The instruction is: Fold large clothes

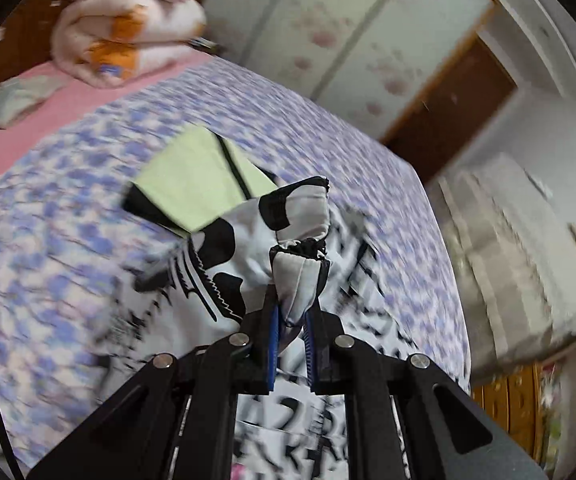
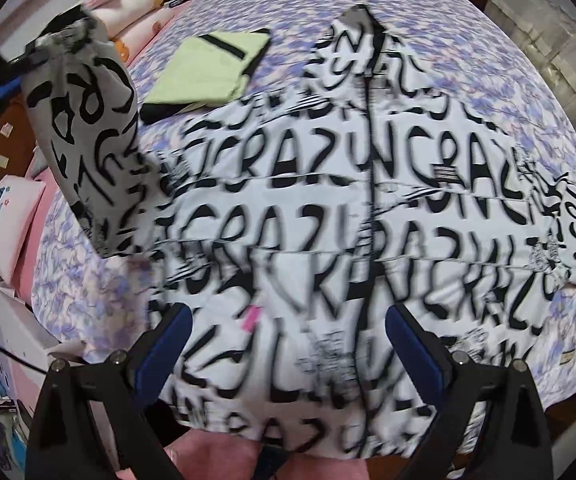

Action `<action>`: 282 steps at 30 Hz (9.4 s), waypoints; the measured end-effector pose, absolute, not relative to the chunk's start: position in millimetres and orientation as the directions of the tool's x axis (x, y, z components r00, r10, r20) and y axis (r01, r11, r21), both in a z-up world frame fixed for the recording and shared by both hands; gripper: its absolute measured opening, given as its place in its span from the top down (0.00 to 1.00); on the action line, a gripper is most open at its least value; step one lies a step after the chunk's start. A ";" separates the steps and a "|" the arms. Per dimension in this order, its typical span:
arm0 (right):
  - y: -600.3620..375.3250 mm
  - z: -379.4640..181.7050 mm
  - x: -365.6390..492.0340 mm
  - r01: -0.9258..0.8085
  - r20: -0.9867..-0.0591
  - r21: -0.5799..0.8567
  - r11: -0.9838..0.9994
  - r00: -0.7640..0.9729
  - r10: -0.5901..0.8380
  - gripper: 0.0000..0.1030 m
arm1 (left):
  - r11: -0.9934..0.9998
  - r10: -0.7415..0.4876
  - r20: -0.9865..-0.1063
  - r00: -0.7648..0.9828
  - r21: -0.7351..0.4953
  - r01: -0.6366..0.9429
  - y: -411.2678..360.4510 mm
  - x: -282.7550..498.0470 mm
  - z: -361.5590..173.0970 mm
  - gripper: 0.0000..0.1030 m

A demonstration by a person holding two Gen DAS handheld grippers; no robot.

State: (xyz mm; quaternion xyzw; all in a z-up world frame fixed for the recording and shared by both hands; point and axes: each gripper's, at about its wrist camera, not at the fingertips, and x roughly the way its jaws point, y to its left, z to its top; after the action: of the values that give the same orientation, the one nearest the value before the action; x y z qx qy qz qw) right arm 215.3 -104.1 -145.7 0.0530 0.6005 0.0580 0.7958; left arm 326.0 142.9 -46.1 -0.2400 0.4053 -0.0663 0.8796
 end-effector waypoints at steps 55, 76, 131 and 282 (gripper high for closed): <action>-234.6 -311.0 370.2 0.195 -0.864 0.497 0.845 0.199 0.462 0.91 | 0.881 0.193 -0.979 0.072 0.140 -0.452 169.7 253.9 -300.3 0.22; -267.8 -260.8 318.6 0.205 -0.894 0.421 0.883 0.259 0.366 0.93 | 0.864 0.127 -0.984 0.126 0.047 -0.501 200.7 280.6 -321.3 0.79; -103.1 -278.4 332.2 -0.329 -0.850 0.386 0.862 0.237 0.471 1.00 | 0.968 -0.167 -0.963 0.214 -0.202 -0.151 66.3 333.0 -283.3 0.94; -257.9 -297.8 328.8 0.235 -0.840 0.406 0.883 0.476 0.260 0.96 | 0.982 -0.186 -0.919 0.348 -0.179 0.053 33.1 380.5 -267.0 0.71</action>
State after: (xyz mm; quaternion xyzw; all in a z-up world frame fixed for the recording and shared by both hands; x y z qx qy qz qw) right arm 328.8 -257.9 -297.8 0.2419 0.5117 0.0074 0.8244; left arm 380.5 33.1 -267.0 -0.0587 0.5660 -0.0731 0.8190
